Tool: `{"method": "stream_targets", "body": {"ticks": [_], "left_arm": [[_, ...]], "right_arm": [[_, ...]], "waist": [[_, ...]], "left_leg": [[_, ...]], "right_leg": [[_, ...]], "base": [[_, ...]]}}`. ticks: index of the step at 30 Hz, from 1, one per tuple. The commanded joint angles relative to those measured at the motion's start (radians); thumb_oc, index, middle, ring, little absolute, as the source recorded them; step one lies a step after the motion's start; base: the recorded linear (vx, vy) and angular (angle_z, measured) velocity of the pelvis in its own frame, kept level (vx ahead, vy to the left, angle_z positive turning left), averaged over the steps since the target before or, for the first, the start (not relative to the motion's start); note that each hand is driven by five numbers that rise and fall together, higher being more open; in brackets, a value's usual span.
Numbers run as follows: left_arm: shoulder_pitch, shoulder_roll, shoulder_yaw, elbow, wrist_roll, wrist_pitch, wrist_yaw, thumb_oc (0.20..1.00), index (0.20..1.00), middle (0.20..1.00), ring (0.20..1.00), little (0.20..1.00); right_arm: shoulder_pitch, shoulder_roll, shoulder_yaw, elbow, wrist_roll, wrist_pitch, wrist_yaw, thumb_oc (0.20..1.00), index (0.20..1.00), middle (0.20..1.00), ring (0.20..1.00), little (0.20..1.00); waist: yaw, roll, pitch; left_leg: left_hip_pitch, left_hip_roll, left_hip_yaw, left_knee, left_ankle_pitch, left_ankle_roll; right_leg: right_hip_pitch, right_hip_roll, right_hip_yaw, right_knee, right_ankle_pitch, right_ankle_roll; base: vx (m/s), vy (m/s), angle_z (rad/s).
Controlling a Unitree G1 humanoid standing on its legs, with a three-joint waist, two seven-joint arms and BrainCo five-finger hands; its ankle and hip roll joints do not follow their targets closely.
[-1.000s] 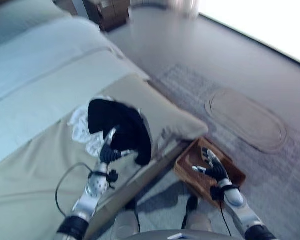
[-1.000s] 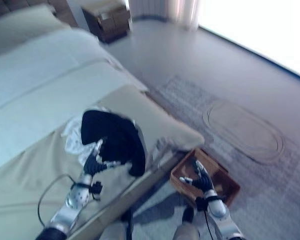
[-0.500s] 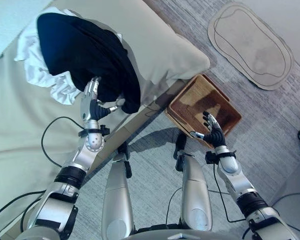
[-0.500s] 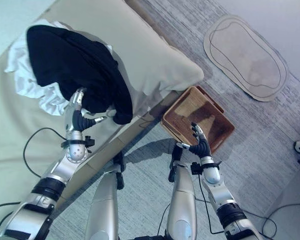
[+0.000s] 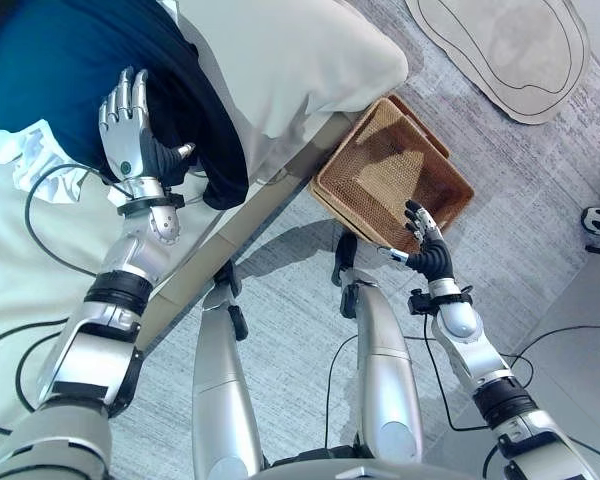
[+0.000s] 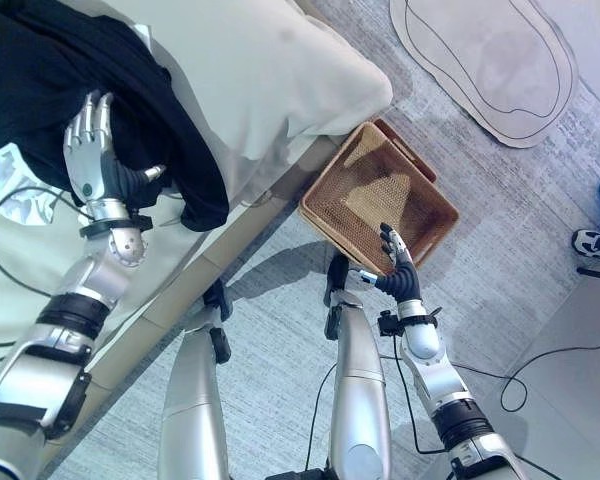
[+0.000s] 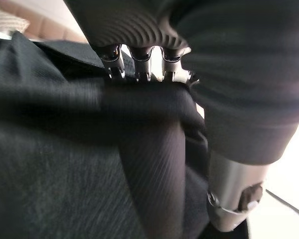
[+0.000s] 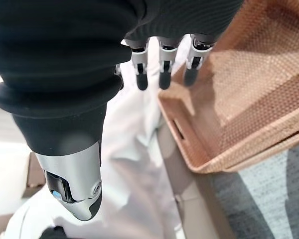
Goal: Pick up clothes into the bucket
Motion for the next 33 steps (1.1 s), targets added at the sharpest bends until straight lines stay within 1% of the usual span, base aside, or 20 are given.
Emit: {"method": "stream_targets", "body": {"ticks": [1, 6, 9, 10, 11, 13, 14, 17, 25, 26, 27, 33], "left_arm": [[-0.03, 0.055, -0.015, 0.078, 0.03, 0.023, 0.035, 1.0, 1.0, 1.0, 1.0, 1.0], [-0.102, 0.061, -0.078, 0.229, -0.005, 0.037, -0.022, 1.0, 1.0, 1.0, 1.0, 1.0], [-0.13, 0.053, -0.105, 0.327, -0.033, 0.057, -0.111, 1.0, 1.0, 1.0, 1.0, 1.0], [-0.147, 0.056, -0.111, 0.339, -0.038, 0.058, -0.121, 0.925, 0.925, 0.925, 0.925, 0.925], [-0.147, 0.056, -0.111, 0.339, -0.038, 0.058, -0.121, 0.925, 0.925, 0.925, 0.925, 0.925], [-0.178, 0.057, -0.126, 0.388, -0.06, 0.063, -0.184, 0.2, 0.2, 0.2, 0.2, 0.2], [-0.179, 0.059, -0.127, 0.402, -0.068, 0.064, -0.205, 0.2, 0.2, 0.2, 0.2, 0.2], [-0.176, 0.063, -0.125, 0.403, -0.068, 0.062, -0.22, 0.2, 0.2, 0.2, 0.2, 0.2], [-0.113, 0.041, -0.094, 0.365, -0.07, 0.037, -0.23, 0.2, 0.2, 0.2, 0.2, 0.2], [-0.101, 0.038, -0.09, 0.36, -0.07, 0.034, -0.23, 0.2, 0.2, 0.2, 0.2, 0.2], [-0.088, 0.03, -0.084, 0.356, -0.075, 0.03, -0.232, 0.2, 0.2, 0.2, 0.2, 0.2], [-0.007, -0.02, -0.049, 0.311, -0.089, 0.011, -0.232, 0.2, 0.2, 0.2, 0.2, 0.2]], "right_arm": [[0.059, -0.028, 0.001, -0.061, 0.03, -0.073, 0.007, 1.0, 1.0, 1.0, 1.0, 1.0], [0.037, -0.037, 0.007, -0.068, 0.037, -0.072, 0.012, 1.0, 1.0, 1.0, 1.0, 1.0], [0.024, -0.042, 0.009, -0.071, 0.041, -0.062, 0.018, 1.0, 1.0, 1.0, 1.0, 1.0], [0.021, -0.042, 0.007, -0.073, 0.042, -0.059, 0.02, 1.0, 1.0, 1.0, 1.0, 1.0], [0.021, -0.041, 0.006, -0.073, 0.042, -0.059, 0.02, 1.0, 1.0, 1.0, 1.0, 1.0], [0.015, -0.042, 0.008, -0.075, 0.044, -0.049, 0.03, 1.0, 1.0, 1.0, 1.0, 1.0], [0.017, -0.042, 0.009, -0.076, 0.048, -0.048, 0.037, 1.0, 1.0, 1.0, 1.0, 1.0], [0.027, -0.042, 0.009, -0.074, 0.048, -0.044, 0.052, 1.0, 1.0, 1.0, 1.0, 1.0], [0.039, -0.039, 0.006, -0.065, 0.042, -0.043, 0.066, 1.0, 1.0, 1.0, 1.0, 1.0], [0.038, -0.037, 0.007, -0.057, 0.041, -0.043, 0.066, 1.0, 1.0, 1.0, 1.0, 1.0], [0.037, -0.033, 0.007, -0.053, 0.041, -0.042, 0.066, 1.0, 1.0, 1.0, 1.0, 1.0], [0.023, -0.023, 0.027, -0.023, 0.022, -0.031, 0.062, 1.0, 1.0, 1.0, 1.0, 1.0]], "waist": [[-0.013, -0.002, -0.117], [-0.026, -0.003, -0.129], [-0.032, 0.001, -0.134], [-0.033, 0.001, -0.135], [-0.033, 0.001, -0.135], [-0.037, 0.005, -0.141], [-0.037, 0.006, -0.144], [-0.036, 0.009, -0.151], [-0.024, 0.013, -0.173], [-0.024, 0.013, -0.174], [-0.025, 0.01, -0.172], [-0.002, 0.005, -0.171]], "left_leg": [[-0.068, 0.0, -0.008, 0.095, -0.103, 0.021], [-0.09, -0.001, -0.006, 0.097, -0.1, 0.024], [-0.101, 0.001, -0.002, 0.1, -0.1, 0.026], [-0.105, 0.0, -0.002, 0.098, -0.099, 0.027], [-0.105, 0.0, -0.001, 0.098, -0.099, 0.027], [-0.111, -0.002, 0.0, 0.096, -0.097, 0.028], [-0.112, -0.002, 0.0, 0.095, -0.097, 0.028], [-0.12, -0.002, 0.0, 0.1, -0.098, 0.027], [-0.082, -0.009, -0.005, 0.07, -0.092, 0.023], [-0.067, -0.009, -0.004, 0.057, -0.086, 0.023], [-0.062, -0.018, 0.003, 0.042, -0.055, 0.03], [0.088, -0.025, 0.017, -0.057, -0.034, 0.024]], "right_leg": [[-0.029, -0.003, 0.064, -0.125, 0.094, 0.081], [-0.054, 0.0, 0.07, -0.13, 0.102, 0.082], [-0.067, 0.0, 0.072, -0.128, 0.106, 0.083], [-0.071, 0.001, 0.075, -0.13, 0.107, 0.083], [-0.071, 0.001, 0.075, -0.13, 0.107, 0.083], [-0.081, 0.001, 0.079, -0.132, 0.111, 0.085], [-0.082, 0.0, 0.079, -0.133, 0.112, 0.085], [-0.088, 0.0, 0.079, -0.13, 0.111, 0.084], [-0.05, -0.003, 0.063, -0.151, 0.109, 0.083], [-0.036, -0.006, 0.06, -0.159, 0.112, 0.084], [-0.028, -0.013, 0.054, -0.18, 0.141, 0.074], [0.105, -0.019, 0.036, -0.244, 0.155, 0.082]], "base": [[0.0, 0.0, 0.0], [0.0, 0.004, -0.01], [0.0, 0.015, -0.03], [0.0, 0.0, 0.0], [0.0, 0.0, 0.0], [0.0, 0.0, 0.0], [0.0, 0.0, 0.0], [0.0, 0.002, -0.01], [0.0, 0.0, 0.0], [-0.06, 0.008, 0.02], [-0.07, 0.009, 0.02], [0.0, 0.0, 0.01]]}}
